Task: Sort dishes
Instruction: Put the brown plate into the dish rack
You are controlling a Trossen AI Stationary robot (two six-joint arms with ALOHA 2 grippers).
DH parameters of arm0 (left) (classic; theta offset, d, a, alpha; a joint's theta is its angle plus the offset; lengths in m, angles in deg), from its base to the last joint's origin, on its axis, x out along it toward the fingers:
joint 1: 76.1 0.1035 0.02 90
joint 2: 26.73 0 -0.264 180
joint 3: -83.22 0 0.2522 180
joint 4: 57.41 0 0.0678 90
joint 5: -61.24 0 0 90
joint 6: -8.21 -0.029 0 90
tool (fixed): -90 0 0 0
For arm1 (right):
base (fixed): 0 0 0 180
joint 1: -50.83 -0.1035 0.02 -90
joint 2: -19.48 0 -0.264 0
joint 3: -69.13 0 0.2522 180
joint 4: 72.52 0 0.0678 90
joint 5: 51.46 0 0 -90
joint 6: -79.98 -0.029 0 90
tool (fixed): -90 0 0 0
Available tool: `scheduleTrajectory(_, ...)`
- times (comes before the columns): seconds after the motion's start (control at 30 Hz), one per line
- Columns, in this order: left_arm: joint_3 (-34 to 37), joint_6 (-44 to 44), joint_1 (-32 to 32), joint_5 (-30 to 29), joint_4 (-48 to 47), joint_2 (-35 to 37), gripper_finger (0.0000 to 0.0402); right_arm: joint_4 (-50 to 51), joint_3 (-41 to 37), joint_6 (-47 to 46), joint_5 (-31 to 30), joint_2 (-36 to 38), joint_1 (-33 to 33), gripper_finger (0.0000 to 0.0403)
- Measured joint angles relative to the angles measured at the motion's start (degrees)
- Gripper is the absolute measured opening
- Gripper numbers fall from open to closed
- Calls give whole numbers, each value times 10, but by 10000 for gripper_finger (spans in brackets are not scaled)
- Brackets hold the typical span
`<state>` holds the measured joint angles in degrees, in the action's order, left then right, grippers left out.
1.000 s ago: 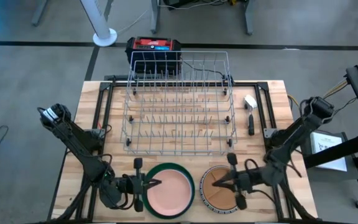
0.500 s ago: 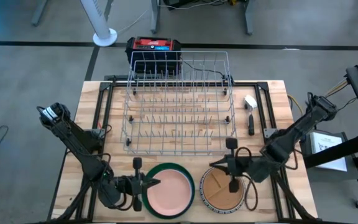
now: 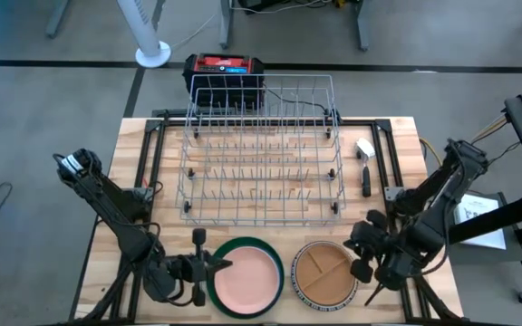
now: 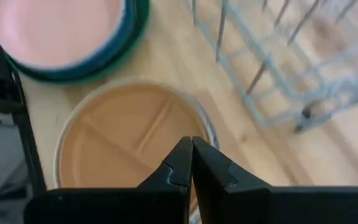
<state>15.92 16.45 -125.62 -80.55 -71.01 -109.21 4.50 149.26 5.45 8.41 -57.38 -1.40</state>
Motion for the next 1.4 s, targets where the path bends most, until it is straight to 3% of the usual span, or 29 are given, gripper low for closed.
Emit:
scheduleTrajectory(0.4,0,0,0,-2,-15,0,0,-5,-54,-48,111,0,0,11)
scheduleTrajectory(0.63,0,0,0,-2,-16,0,0,-15,-89,-56,110,0,4,66)
scheduleTrajectory(0.9,0,0,0,-2,-16,0,0,-112,-122,-41,107,0,8,122)
scheduleTrajectory(1.1,0,0,0,-2,-16,0,0,-190,-153,39,69,-2,2,135)
scheduleTrajectory(1.4,0,0,0,-2,-17,0,0,-202,-187,100,56,-32,2,131)
